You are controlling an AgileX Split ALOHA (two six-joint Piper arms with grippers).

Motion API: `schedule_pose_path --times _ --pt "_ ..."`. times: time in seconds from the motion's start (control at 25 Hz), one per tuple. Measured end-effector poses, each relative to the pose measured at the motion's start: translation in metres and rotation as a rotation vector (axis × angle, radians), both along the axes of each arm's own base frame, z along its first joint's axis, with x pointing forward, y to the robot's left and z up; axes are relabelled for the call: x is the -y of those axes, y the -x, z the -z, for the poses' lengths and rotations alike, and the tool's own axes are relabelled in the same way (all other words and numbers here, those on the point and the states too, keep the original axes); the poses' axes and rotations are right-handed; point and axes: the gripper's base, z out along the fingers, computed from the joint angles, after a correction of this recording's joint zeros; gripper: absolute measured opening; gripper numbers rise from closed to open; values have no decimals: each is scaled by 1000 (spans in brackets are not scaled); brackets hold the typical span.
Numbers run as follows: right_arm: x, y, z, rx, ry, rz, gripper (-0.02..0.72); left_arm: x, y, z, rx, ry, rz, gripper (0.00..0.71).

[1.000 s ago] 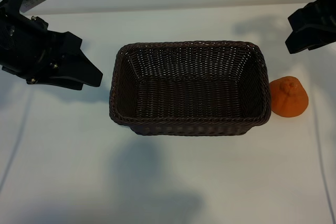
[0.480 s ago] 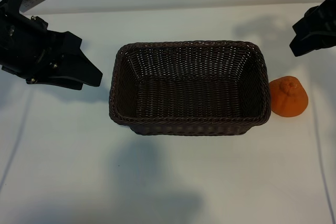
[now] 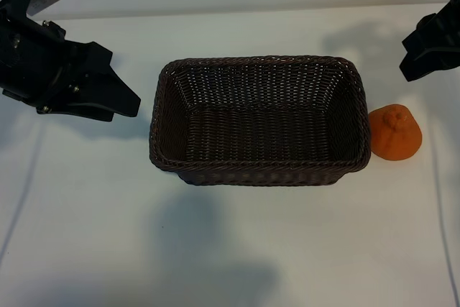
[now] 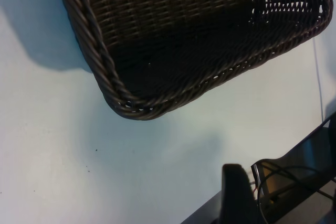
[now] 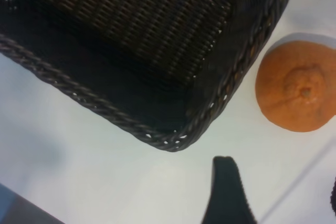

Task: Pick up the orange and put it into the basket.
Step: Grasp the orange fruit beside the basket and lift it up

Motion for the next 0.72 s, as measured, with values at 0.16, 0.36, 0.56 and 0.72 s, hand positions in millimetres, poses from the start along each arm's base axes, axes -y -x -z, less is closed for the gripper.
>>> schedule_pose_path --times 0.16,0.36,0.56,0.72 --pt "5 -1 1 12 52 11 466 0 0 0 1 0 -1 467" --pt "9 -5 1 38 90 54 468 0 0 0 2 0 -1 467" --pt "10 -14 14 -5 101 82 468 0 0 0 2 0 -1 467" --pt "11 -23 28 -52 112 111 468 0 0 0 2 0 -1 467"
